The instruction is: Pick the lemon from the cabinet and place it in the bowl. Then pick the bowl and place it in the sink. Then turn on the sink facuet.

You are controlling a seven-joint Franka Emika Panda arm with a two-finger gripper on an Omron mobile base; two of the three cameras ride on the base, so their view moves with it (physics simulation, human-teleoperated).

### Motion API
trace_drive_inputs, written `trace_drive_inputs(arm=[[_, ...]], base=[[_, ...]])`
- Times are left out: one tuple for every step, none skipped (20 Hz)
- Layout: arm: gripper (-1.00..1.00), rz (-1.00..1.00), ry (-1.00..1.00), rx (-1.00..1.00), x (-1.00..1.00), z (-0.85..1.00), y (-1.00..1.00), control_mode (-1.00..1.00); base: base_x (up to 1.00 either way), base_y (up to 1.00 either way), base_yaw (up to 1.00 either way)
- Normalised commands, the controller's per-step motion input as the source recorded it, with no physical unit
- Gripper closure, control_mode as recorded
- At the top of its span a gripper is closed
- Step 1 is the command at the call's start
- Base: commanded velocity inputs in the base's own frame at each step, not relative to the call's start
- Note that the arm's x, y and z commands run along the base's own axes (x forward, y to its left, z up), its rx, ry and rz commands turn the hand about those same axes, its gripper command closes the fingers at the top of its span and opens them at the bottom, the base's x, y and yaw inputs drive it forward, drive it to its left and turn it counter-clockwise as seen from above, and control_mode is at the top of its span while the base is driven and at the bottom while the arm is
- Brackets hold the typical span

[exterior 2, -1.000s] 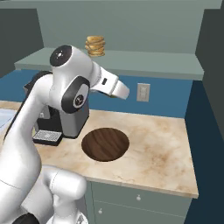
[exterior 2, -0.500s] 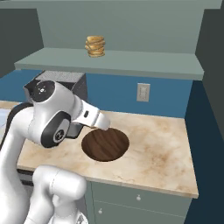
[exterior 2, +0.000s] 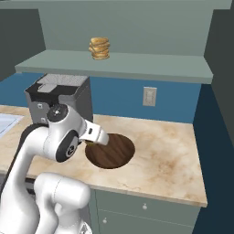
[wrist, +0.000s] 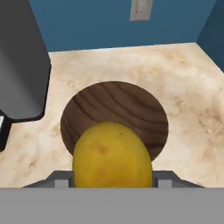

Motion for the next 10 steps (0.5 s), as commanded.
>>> trace_drive_inputs(arm=[[1.0, 0.1, 0.15, 0.0, 0.43, -0.58, 0.0, -1.0], [1.0, 0.08, 0.15, 0.0, 0.39, -0.61, 0.0, -1.0], [1.0, 0.06, 0.15, 0.0, 0.39, -0.56, 0.0, -1.0], [1.0, 0.04, 0.11, 0.0, 0.26, -0.56, 0.0, -1.0], [1.0, 0.03, 0.1, 0.0, 0.14, -0.58, 0.0, -1.0], [1.0, 0.03, 0.08, 0.0, 0.1, -0.62, 0.0, -1.0], [1.0, 0.02, 0.07, 0.0, 0.1, -0.66, 0.0, -1.0], [1.0, 0.01, 0.05, 0.0, 0.14, -0.62, 0.0, -1.0], [1.0, 0.0, 0.05, 0.0, 0.2, -0.62, 0.0, -1.0], [1.0, 0.0, 0.03, 0.0, 0.28, -0.62, 0.0, -1.0]], base=[[0.0, 0.0, 0.0], [0.0, 0.0, 0.0], [0.0, 0.0, 0.0], [0.0, 0.0, 0.0], [0.0, 0.0, 0.0], [0.0, 0.0, 0.0], [0.0, 0.0, 0.0], [0.0, 0.0, 0.0], [0.0, 0.0, 0.0], [0.0, 0.0, 0.0]])
